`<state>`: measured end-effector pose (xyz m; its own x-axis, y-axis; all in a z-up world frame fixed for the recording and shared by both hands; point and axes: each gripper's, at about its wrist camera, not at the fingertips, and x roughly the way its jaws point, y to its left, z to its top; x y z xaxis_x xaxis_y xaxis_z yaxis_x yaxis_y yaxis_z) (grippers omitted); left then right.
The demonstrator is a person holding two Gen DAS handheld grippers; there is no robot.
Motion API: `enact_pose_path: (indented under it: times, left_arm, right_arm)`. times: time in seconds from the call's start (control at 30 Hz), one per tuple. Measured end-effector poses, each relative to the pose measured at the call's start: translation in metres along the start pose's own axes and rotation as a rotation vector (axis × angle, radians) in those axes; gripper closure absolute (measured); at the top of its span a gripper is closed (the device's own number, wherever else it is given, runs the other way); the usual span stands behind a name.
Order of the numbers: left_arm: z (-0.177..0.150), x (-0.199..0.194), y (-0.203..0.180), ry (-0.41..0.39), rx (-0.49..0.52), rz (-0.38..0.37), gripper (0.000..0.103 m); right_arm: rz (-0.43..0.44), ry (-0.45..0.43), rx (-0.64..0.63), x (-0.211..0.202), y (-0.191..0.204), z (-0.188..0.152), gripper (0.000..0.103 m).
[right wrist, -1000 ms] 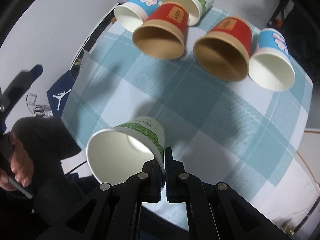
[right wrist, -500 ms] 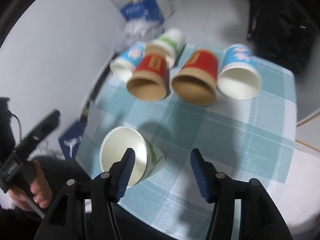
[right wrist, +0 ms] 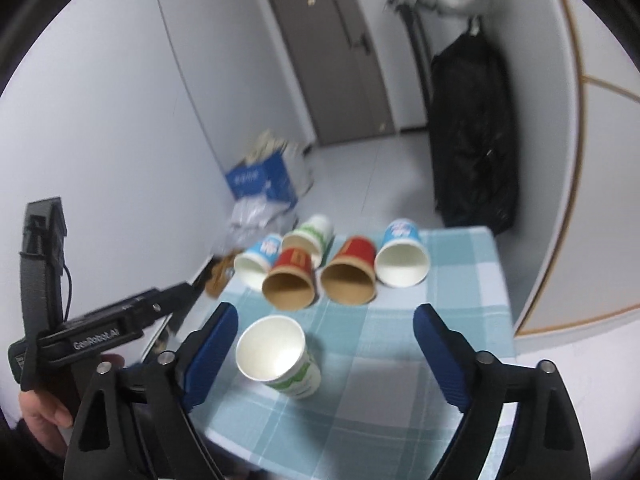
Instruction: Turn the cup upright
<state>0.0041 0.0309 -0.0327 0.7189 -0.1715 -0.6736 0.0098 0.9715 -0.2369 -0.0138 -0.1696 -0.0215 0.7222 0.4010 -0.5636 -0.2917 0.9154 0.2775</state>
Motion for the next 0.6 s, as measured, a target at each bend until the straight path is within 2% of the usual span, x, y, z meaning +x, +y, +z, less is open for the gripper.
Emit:
enact_pose_path:
  times: [0.33,0.6]
  left_arm:
    - [-0.011,-0.018,-0.022,-0.076,0.063,0.01,0.022]
    - [-0.017,-0.026,-0.024,-0.116,0.086,0.031,0.022]
  right_arm:
    - [-0.045,-0.129,-0.039,-0.025,0.009,-0.023,0.002]
    - [-0.045,-0.152,-0.034,-0.031,0.002,-0.036,0.0]
